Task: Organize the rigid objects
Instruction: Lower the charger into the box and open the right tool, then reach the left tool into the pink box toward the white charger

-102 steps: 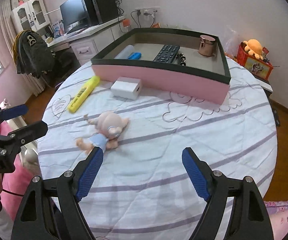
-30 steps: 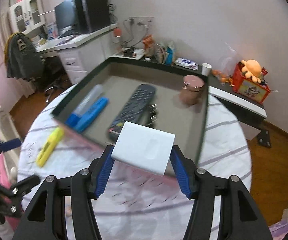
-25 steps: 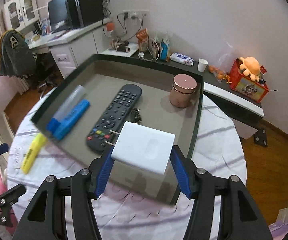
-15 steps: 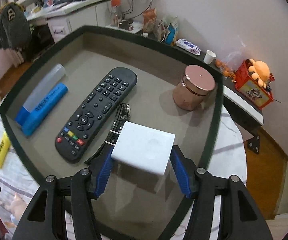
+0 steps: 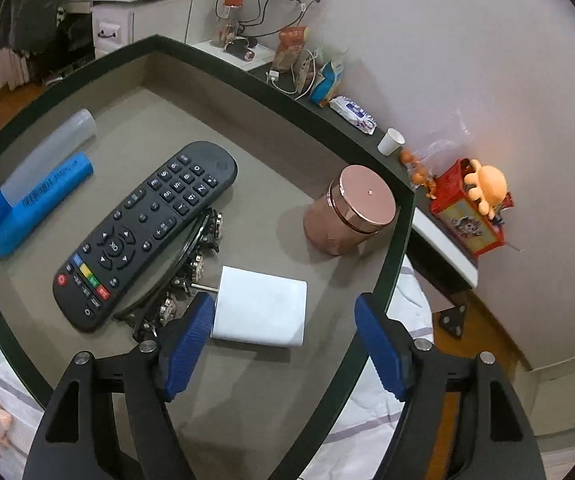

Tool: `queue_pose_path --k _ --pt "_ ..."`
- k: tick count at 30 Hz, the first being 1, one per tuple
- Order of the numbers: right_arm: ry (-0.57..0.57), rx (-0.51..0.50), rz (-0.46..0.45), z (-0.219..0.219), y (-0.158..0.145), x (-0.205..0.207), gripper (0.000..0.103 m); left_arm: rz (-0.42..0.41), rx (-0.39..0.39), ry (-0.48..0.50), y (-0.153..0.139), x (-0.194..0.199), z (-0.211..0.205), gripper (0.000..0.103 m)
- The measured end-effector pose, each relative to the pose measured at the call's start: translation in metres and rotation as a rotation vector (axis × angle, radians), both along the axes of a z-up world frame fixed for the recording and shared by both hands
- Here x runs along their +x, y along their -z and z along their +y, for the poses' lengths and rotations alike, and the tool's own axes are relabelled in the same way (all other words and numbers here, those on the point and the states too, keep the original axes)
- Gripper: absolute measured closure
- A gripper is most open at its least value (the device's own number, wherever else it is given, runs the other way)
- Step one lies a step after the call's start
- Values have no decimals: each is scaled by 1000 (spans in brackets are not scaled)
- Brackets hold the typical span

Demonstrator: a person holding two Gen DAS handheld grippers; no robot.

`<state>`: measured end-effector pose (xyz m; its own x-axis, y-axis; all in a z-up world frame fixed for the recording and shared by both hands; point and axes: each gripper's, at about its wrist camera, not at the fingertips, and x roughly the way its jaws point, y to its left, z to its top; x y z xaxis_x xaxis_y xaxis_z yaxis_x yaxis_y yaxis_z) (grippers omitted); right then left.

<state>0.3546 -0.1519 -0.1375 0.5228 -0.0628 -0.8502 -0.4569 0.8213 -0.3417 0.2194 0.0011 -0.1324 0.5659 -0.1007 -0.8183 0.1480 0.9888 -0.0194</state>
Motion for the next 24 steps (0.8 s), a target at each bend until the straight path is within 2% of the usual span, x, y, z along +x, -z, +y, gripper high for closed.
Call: queue_pose_path --k 8,10,11,14,15,17,19,20,22,24 --pt "-10 -60 -27 8 -3 -9 29 -8 -5 -6 -4 -4 3 1" --pt "46 38 -31 1 -12 -13 26 -14 -15 -7 -5 -5 5 1" --pt "80 143 -15 -4 -17 -18 23 -17 -17 -8 -6 -6 5 1" --pt "179 434 36 -21 -26 -21 23 -27 -21 -14 -10 -7 6 1" --pt "221 479 41 -23 -25 -22 23 -32 -18 -20 -12 -6 7 1" --pt "287 520 36 -26 -23 -24 23 -59 -8 -20 -21 0 5 1" --pt "329 538 15 -28 -27 -30 23 -71 -37 6 -31 10 2 1" --pt "344 561 -24 -32 -35 -39 23 -78 -38 18 -38 15 -2 1" --pt "381 517 -130 -42 -52 -55 23 -146 -35 75 -57 26 -16 1" --pt "418 496 -194 -57 -64 -67 17 -176 0 137 -68 41 -37 1"
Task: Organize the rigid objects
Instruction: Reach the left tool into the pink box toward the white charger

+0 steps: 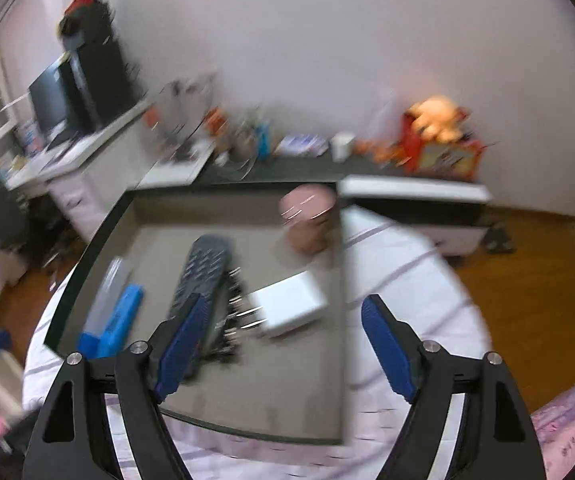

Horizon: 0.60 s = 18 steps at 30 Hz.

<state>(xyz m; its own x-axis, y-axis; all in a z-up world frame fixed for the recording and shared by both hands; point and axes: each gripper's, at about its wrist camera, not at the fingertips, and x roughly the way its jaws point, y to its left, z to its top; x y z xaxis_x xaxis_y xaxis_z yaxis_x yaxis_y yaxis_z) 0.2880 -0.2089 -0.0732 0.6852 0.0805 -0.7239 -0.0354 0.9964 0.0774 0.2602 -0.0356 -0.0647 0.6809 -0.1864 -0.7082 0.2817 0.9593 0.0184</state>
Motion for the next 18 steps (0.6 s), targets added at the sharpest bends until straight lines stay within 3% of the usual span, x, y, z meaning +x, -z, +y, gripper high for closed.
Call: queue_pose_path --k 5,13,18 --pt "128 -25 32 -55 3 -5 15 33 105 130 8 41 -55 1" --pt "67 56 114 -89 40 -8 14 154 220 169 49 97 -111 2" --pt "14 75 133 -95 52 0 14 214 286 183 72 112 -129 17"
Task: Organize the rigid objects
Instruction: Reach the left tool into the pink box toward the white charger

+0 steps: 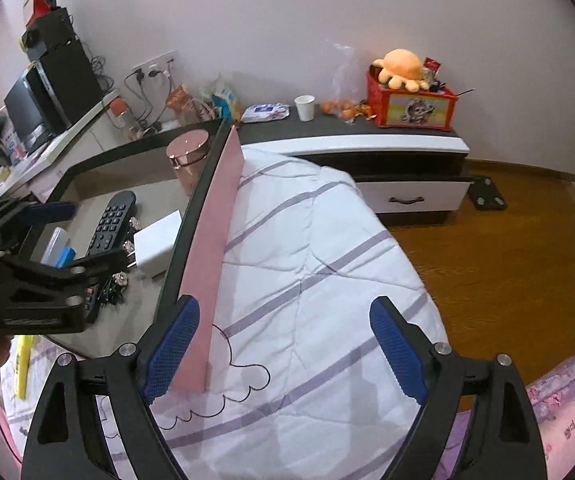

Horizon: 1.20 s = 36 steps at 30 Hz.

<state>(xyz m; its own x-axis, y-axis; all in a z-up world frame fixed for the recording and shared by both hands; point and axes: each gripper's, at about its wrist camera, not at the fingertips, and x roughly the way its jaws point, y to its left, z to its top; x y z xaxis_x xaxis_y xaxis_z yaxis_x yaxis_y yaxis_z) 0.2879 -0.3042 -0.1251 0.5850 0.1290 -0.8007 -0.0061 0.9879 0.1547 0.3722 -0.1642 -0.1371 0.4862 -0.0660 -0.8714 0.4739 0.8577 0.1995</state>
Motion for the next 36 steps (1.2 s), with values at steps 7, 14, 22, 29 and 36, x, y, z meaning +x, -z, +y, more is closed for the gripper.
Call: queue_pose_path --k 7,14,22,29,36 --pt "-36 27 20 -2 14 11 14 55 28 30 17 7 -23 44" --pt "-53 43 25 -4 20 13 14 65 -1 14 13 2 -33 64" --pt "-61 40 31 -8 23 15 14 68 7 98 9 -19 -51 65" --pt "-70 36 49 -6 29 14 14 72 -64 66 4 -13 -40 50" --pt "-66 30 55 -7 29 14 14 44 61 -11 19 -9 -26 47"
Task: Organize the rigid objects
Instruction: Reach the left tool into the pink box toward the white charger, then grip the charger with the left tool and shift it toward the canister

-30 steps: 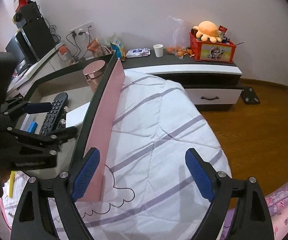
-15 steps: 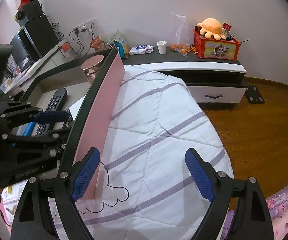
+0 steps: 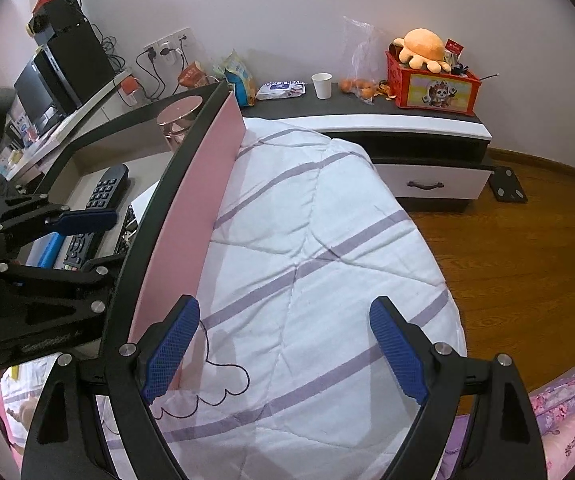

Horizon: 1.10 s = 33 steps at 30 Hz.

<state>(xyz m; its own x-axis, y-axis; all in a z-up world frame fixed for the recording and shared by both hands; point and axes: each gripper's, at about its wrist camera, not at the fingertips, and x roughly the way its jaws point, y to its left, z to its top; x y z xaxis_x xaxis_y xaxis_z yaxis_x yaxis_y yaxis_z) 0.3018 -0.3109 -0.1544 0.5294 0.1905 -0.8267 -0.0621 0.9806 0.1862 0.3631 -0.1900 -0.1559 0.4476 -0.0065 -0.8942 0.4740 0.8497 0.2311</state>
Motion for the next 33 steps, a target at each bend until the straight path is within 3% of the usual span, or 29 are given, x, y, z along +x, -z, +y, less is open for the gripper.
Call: queue_pose_path --k 2,8,11,16,24,27,29,33 --pt "-7 1 0 2 -1 1 14 -10 15 -27 0 0 9 41" --pt "-12 2 6 6 1 4 14 -55 60 -91 -3 -2 27 41" --pt "-13 -1 2 7 0 5 14 -54 -7 -43 -11 -3 23 34" --pt "-20 -27 2 10 -3 8 14 -77 -37 42 -18 -2 2 30" --pt "-35 -49 -2 11 -6 8 14 -67 -2 89 -4 17 -15 29" --pt "-36 -46 6 10 -4 10 14 -51 -19 92 0 19 -19 39" --pt "-34 -44 8 10 -3 11 14 -40 -34 88 1 21 -22 54" --pt "-34 -48 14 8 -2 12 14 -20 -44 33 3 28 -22 58"
